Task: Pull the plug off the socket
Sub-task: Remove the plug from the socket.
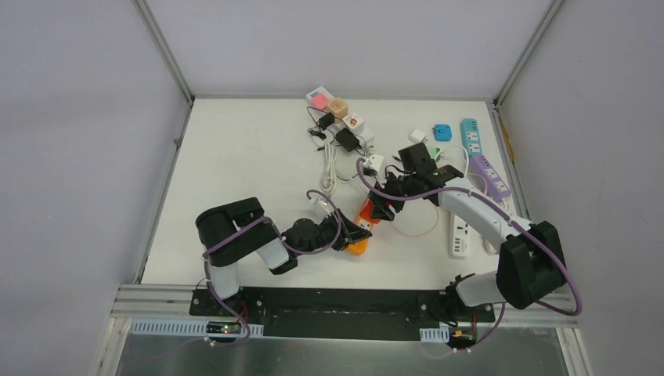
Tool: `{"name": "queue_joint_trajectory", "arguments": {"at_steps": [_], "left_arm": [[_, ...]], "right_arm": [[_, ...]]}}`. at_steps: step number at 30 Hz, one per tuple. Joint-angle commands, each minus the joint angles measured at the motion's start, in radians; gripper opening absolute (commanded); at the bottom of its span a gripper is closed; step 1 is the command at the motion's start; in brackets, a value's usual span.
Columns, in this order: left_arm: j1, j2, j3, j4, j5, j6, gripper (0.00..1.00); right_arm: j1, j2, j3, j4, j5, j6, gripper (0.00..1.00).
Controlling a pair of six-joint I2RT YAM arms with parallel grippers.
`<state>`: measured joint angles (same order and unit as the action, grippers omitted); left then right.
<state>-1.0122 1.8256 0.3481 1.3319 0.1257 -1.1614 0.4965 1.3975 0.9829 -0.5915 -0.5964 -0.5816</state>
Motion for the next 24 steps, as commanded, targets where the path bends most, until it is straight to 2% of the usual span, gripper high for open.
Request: {"name": "queue_joint_trajectory", "arguments": {"at_steps": [1,7,8,9,12,15,21,24], "left_arm": [[0.012,0.039,0.053,0.087,0.013,-0.031,0.0],[0.023,0.026,0.027,0.086,-0.024,0.0,0.0],[0.027,0.021,0.02,0.086,-0.021,0.011,0.0],[0.031,0.017,0.015,0.087,-0.017,0.02,0.0],[0.042,0.0,0.007,0.086,0.035,0.069,0.0],[0.049,-0.002,0.006,0.086,0.068,0.093,0.0],[0.054,0.004,0.015,0.087,0.08,0.069,0.0],[0.055,0.004,0.022,0.087,0.079,0.067,0.0]], "right_arm": [[0.088,-0.043,0.003,0.081,-0.072,0.034,0.0],[0.124,-0.029,0.028,0.058,-0.072,0.034,0.0],[0.113,-0.031,0.035,0.059,-0.025,0.088,0.0],[0.087,-0.03,0.046,0.051,0.008,0.12,0.0],[-0.029,-0.019,0.074,0.008,-0.056,0.123,0.0],[-0.077,-0.031,0.069,-0.013,-0.088,0.099,0.0],[-0.074,-0.024,0.064,-0.02,-0.105,0.098,0.0],[-0.017,-0.021,0.058,-0.009,-0.097,0.116,0.0]]}}
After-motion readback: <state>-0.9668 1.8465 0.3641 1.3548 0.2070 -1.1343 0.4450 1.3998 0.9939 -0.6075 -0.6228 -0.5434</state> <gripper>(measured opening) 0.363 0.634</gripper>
